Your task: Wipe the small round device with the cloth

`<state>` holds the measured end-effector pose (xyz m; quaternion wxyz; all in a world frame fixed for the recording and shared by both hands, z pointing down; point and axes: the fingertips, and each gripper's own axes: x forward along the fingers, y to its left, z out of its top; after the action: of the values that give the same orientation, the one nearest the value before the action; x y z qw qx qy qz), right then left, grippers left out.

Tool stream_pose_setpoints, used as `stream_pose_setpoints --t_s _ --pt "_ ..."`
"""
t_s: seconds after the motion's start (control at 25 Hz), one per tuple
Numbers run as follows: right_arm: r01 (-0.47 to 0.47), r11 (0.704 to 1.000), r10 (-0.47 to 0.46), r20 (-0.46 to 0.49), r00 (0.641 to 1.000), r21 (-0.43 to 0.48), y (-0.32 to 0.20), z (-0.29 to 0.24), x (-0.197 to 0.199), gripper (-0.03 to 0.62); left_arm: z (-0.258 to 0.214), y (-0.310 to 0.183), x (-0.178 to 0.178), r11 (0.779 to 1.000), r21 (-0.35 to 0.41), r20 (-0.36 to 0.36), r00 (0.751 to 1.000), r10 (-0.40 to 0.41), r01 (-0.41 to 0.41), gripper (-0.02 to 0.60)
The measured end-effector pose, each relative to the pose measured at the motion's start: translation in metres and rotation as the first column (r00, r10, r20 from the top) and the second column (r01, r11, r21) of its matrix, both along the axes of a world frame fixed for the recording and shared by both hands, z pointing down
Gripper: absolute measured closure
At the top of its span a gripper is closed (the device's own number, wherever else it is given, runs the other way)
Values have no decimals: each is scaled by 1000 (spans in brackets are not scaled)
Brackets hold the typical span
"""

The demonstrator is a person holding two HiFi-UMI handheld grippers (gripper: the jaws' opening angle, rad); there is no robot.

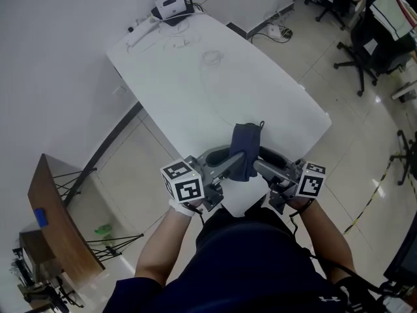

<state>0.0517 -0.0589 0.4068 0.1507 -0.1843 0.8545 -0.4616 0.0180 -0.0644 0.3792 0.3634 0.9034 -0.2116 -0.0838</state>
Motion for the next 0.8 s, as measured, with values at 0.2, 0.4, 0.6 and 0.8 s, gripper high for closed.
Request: stream_pose_setpoints --t_s 0.2,0.4,0.6,0.8 --pt "22 1000 -21 41 999 -21 -3 -3 -6 289 5 7 15 998 -39 -36 998 42 -44 503" --pt "4 999 -1 69 998 -45 -4 3 -3 433 20 7 16 995 -100 -42 999 16 -20 503" --pt "25 997 -18 83 996 -77 -4 12 -2 507 28 7 15 990 -138 -69 998 -5 -5 492" --pt "-4 998 5 11 1000 -62 -8 21 4 522 41 5 12 985 -158 -31 996 -78 72 417"
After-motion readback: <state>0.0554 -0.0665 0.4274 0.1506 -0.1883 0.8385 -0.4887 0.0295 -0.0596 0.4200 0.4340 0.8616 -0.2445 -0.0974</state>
